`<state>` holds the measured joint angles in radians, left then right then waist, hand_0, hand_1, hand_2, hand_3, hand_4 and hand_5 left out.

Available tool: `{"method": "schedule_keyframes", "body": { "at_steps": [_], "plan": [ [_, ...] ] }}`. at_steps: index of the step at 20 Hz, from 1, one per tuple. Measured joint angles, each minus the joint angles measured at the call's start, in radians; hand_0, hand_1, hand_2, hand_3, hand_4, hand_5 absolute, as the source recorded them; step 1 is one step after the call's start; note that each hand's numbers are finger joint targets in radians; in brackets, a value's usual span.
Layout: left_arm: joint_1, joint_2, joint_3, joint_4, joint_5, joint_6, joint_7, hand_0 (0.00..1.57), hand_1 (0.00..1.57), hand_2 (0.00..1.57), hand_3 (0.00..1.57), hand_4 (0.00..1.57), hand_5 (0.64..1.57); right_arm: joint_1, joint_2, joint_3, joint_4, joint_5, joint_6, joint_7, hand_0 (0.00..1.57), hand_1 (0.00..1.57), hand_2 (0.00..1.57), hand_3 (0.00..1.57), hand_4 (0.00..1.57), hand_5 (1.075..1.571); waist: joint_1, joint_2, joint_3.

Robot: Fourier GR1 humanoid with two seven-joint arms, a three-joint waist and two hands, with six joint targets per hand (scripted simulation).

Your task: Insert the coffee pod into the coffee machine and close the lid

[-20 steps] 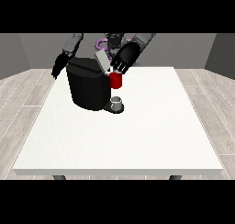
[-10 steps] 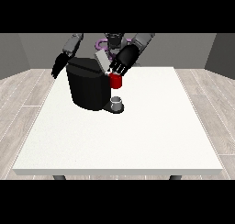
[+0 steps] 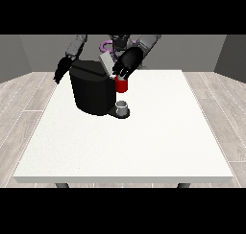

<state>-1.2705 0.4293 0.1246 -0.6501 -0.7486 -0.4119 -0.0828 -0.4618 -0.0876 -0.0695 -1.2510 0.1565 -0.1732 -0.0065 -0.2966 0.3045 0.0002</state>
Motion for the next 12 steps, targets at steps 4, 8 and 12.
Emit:
{"method": "schedule_keyframes", "body": {
  "at_steps": [4,8,12],
  "plan": [
    [-0.009,0.016,0.006,0.004,-0.007,0.022,-0.014,1.24,1.24,1.26,1.2,0.29,1.571,-0.006,0.007,0.004,-0.008,0.002,-0.006,0.008,0.0,0.0,0.0,0.0,0.0,1.571,-0.006,0.01,-0.0001],
    [-0.006,0.015,-0.017,-0.003,-0.038,0.054,-0.023,1.22,1.22,1.23,1.1,0.0,1.571,-0.008,-0.002,-0.002,-0.003,0.001,-0.004,0.0,0.0,0.0,0.0,0.0,0.0,1.571,-0.006,0.016,0.0001],
    [-0.004,0.037,-0.044,-0.005,-0.075,0.076,-0.055,1.16,1.16,1.19,1.07,0.0,1.571,-0.012,0.004,-0.001,-0.006,0.004,-0.014,0.002,0.0,0.0,0.0,0.0,0.0,1.571,-0.009,0.031,0.0006]
  ]
}}
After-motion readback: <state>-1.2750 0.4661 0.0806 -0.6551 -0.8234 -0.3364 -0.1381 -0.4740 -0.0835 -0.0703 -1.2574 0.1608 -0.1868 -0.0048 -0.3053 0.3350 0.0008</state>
